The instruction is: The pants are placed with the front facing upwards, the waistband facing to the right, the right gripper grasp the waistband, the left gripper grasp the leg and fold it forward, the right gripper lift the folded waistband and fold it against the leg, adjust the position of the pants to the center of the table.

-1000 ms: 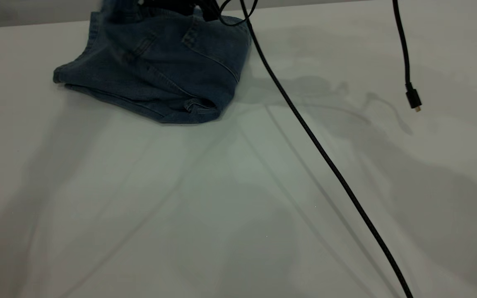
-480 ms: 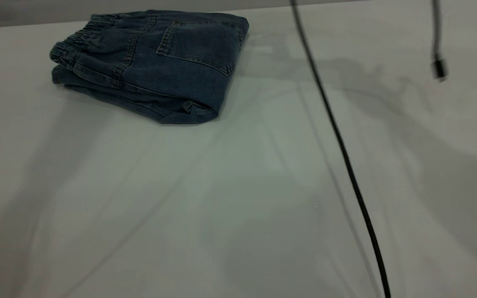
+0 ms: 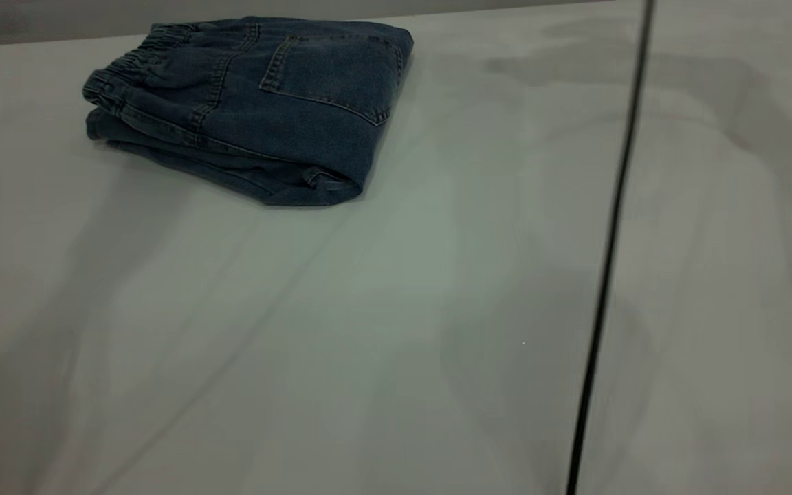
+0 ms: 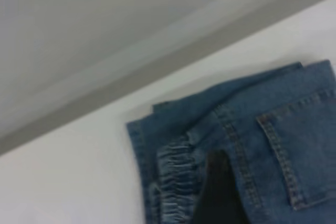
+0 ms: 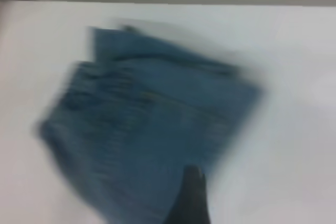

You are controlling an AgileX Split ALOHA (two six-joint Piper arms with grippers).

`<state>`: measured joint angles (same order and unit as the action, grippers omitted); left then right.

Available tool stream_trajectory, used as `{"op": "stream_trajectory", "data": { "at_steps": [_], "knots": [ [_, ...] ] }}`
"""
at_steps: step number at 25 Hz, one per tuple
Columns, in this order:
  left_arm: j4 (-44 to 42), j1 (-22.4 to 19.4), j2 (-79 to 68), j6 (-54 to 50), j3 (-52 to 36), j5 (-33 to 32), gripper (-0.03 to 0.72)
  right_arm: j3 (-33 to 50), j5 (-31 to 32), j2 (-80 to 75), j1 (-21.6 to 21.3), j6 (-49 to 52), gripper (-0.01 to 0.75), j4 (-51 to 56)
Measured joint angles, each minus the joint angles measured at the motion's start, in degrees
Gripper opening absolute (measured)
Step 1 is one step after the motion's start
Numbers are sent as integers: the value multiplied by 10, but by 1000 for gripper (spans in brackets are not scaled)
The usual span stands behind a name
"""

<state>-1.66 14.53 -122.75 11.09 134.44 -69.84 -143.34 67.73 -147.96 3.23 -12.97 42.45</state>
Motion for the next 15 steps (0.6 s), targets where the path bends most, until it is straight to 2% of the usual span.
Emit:
{"op": "stream_trajectory", "data": {
  "at_steps": [2,7,15],
  "knots": [
    [17,0,-11,0,-12,0,481,-39,26,2,-9,23,573,-69],
    [27,0,-48,0,-20,0,481,-79,26,40,-23,52,573,-209],
    [30,0,-122,0,-20,0,481,19,25,149,-35,57,573,-293]
  ]
}}
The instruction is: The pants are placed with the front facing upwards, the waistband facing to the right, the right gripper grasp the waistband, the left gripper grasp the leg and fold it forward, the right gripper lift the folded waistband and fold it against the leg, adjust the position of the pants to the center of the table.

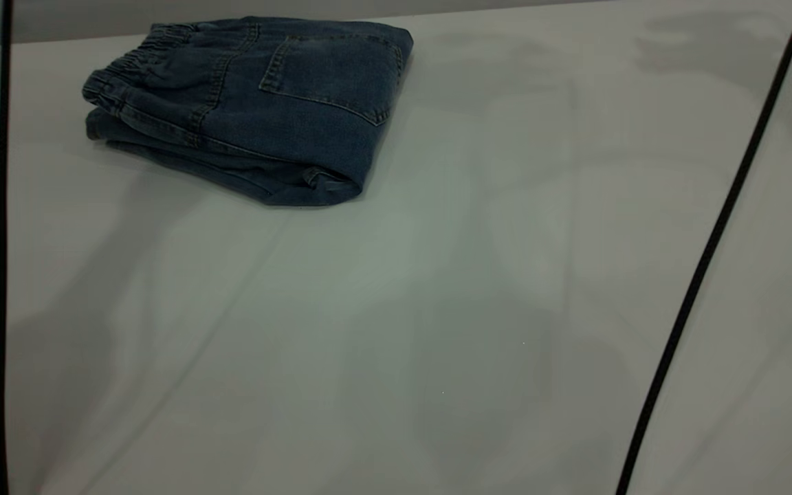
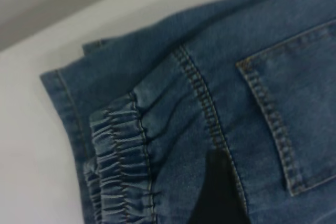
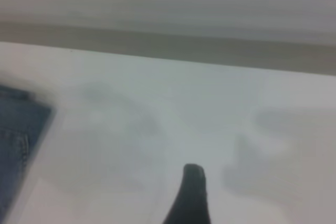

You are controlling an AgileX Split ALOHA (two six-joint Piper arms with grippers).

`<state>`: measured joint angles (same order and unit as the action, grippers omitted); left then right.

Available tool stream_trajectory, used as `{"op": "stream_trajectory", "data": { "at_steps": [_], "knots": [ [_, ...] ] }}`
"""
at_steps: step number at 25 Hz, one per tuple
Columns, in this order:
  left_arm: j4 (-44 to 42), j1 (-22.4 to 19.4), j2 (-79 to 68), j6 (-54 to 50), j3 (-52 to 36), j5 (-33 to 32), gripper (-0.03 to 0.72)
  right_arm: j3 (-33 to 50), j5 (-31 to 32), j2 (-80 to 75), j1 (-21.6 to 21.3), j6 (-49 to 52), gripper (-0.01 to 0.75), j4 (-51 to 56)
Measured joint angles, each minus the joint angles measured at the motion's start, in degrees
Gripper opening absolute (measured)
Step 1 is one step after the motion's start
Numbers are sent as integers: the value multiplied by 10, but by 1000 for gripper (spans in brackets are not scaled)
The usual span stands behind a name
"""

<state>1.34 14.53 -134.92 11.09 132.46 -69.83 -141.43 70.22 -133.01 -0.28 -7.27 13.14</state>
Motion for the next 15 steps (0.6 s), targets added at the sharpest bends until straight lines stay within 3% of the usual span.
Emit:
{"op": "stream_trajectory", "data": {
  "at_steps": [15],
  "knots": [
    [1,-1,-137,0,0,1,481,86,-2,161,1,23,573,-35]
  ]
}}
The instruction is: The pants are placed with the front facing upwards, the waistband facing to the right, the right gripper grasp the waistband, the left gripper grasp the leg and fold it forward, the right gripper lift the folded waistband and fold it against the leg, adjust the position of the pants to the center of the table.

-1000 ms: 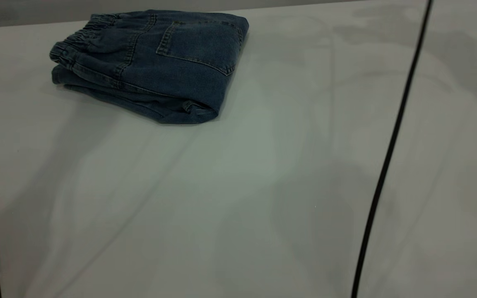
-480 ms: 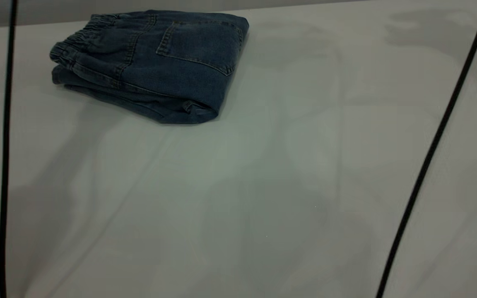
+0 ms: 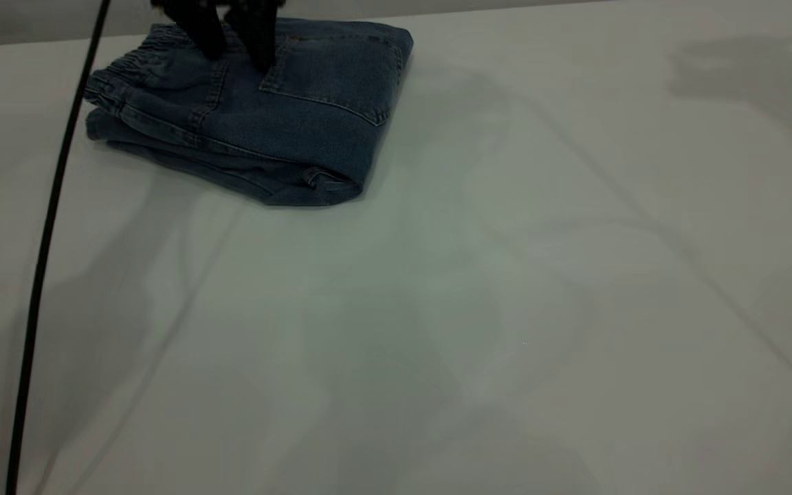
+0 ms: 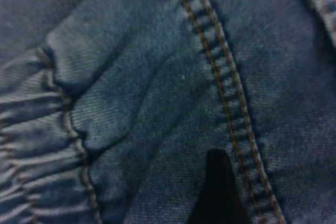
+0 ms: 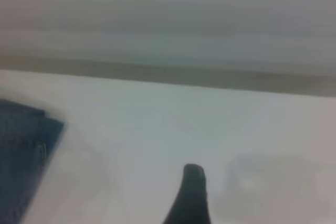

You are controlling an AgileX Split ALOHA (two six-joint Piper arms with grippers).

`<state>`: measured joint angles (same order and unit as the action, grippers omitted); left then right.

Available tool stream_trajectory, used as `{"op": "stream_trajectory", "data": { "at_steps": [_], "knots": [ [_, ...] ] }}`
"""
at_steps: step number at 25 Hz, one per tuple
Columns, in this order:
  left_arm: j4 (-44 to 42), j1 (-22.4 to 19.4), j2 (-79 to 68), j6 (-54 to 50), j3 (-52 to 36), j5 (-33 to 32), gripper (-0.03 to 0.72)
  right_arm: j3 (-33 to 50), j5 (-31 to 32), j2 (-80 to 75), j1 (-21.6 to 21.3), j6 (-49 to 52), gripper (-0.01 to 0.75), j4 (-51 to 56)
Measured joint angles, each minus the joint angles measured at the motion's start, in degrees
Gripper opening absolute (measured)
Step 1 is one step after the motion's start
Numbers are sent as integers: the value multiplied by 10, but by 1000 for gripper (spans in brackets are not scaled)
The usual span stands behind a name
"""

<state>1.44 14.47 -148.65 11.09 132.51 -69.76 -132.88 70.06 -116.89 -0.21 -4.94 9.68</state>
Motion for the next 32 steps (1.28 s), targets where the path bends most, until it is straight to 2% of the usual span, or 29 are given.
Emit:
{"op": "stream_trajectory", "data": {
  "at_steps": [16,22,32],
  "knots": [
    [9,7,-60,4,2,4,481,0,0,39,0,1,573,7],
    [19,45,-60,4,1,-4,482,0,0,39,0,1,573,10],
    [31,134,-62,-22,0,-5,482,0,-1,38,0,2,573,10]
  ]
}}
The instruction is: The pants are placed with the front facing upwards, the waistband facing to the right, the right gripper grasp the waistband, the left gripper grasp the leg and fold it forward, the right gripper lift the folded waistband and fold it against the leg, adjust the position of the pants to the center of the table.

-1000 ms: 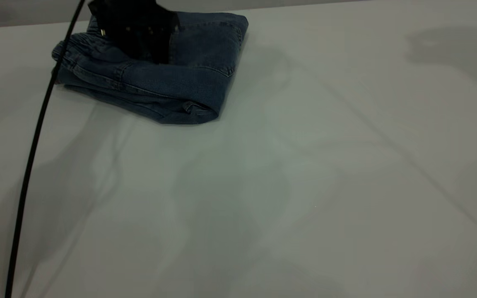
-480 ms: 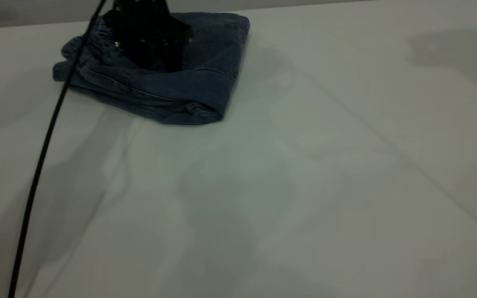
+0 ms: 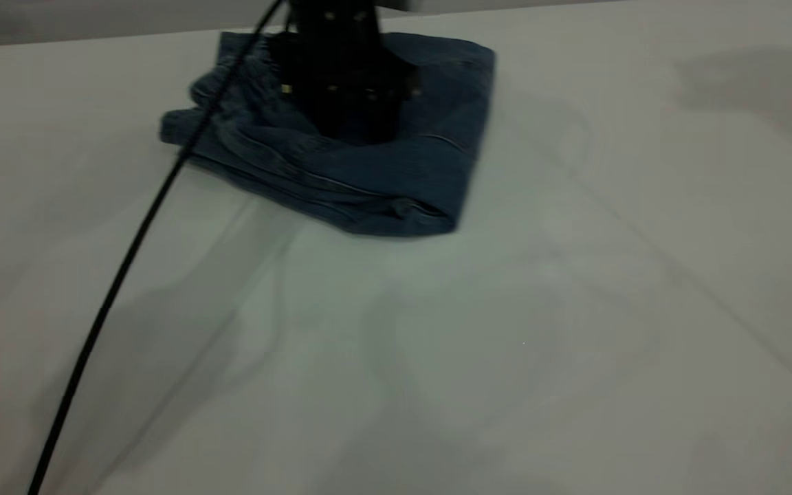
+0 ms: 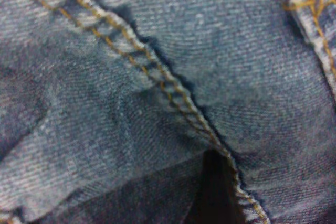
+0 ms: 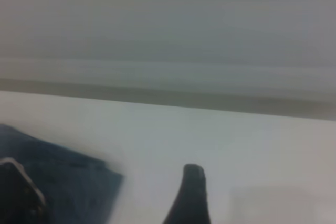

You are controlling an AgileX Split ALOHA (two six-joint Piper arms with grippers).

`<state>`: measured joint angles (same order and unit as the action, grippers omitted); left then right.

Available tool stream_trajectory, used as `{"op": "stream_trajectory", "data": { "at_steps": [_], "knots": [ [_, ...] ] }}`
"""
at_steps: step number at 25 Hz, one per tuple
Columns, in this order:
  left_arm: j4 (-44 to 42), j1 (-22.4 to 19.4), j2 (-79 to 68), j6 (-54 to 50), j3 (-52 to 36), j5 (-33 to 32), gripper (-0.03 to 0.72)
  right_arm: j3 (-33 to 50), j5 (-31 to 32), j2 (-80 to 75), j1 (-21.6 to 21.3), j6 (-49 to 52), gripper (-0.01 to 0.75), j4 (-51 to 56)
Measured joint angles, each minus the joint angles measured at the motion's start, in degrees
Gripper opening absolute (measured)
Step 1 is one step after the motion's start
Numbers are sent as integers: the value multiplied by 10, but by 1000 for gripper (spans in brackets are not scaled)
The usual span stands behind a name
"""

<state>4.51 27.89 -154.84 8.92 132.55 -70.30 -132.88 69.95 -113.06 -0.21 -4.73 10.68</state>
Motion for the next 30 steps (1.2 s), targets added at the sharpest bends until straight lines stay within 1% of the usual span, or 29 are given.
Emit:
{"op": "stream_trajectory", "data": {
  "at_steps": [6,10,15,20,24,30],
  "knots": [
    [7,44,0,-41,0,2,482,0,0,0,0,0,573,0],
    [7,60,0,-55,0,3,482,0,0,0,0,0,573,-1],
    [14,61,0,-55,0,3,481,0,0,0,0,0,573,0],
    [53,60,0,-61,0,4,481,0,0,0,0,0,573,5],
    [93,61,0,-117,0,6,481,0,0,0,0,0,573,12],
    [65,61,0,-228,0,7,477,0,0,0,0,0,573,18]
  ]
}}
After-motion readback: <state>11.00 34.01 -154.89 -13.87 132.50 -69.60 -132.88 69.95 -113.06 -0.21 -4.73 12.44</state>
